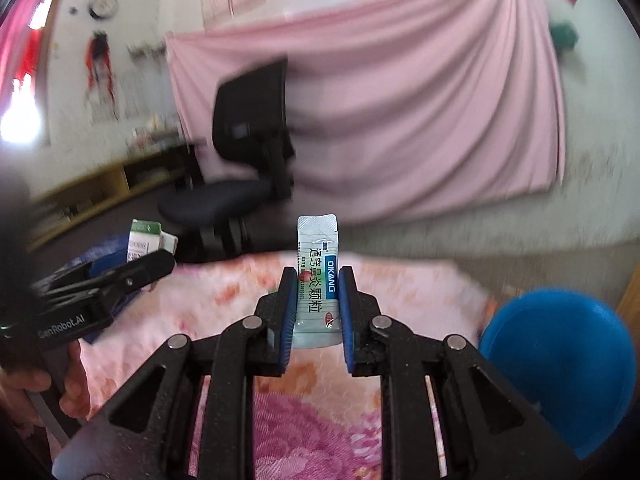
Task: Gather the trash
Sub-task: 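Lift the packet and white sachet and carry them over the blue basin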
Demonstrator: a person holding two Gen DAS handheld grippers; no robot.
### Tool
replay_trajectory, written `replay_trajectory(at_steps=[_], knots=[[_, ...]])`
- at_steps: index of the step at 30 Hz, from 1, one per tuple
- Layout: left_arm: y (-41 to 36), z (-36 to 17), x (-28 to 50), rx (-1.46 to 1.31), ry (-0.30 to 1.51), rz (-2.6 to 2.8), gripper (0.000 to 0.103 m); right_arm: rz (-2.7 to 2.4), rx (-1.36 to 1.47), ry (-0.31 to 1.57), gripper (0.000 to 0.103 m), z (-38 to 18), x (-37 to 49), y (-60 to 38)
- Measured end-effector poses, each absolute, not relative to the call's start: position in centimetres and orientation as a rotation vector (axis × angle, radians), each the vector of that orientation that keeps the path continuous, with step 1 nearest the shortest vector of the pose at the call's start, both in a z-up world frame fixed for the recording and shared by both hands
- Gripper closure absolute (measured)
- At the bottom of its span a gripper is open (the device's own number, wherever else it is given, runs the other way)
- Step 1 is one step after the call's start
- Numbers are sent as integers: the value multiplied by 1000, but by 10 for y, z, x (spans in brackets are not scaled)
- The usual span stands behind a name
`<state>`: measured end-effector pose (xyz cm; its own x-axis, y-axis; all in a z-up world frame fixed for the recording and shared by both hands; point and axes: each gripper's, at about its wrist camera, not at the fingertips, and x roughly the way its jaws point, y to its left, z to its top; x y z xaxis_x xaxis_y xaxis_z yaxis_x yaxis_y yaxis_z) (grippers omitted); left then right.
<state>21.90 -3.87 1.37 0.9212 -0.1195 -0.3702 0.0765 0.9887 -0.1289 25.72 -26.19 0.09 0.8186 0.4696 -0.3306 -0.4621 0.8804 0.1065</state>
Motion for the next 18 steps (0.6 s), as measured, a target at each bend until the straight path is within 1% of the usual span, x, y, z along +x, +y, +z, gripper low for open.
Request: replay_trajectory(at_steps=[3,7,12,18], knots=[[-52,35,204,-94,278,-121,39,466,44,230,59,17,239,-279],[-71,60,192,-57,159,-153,39,385,75,111,59,32,223,-306],[-106,87,179,-4,47,-220,39,277,110,5,59,49,207,-343],[-165,91,176,69,-24,-286,39,193,159,-46,59,55,194,-385]])
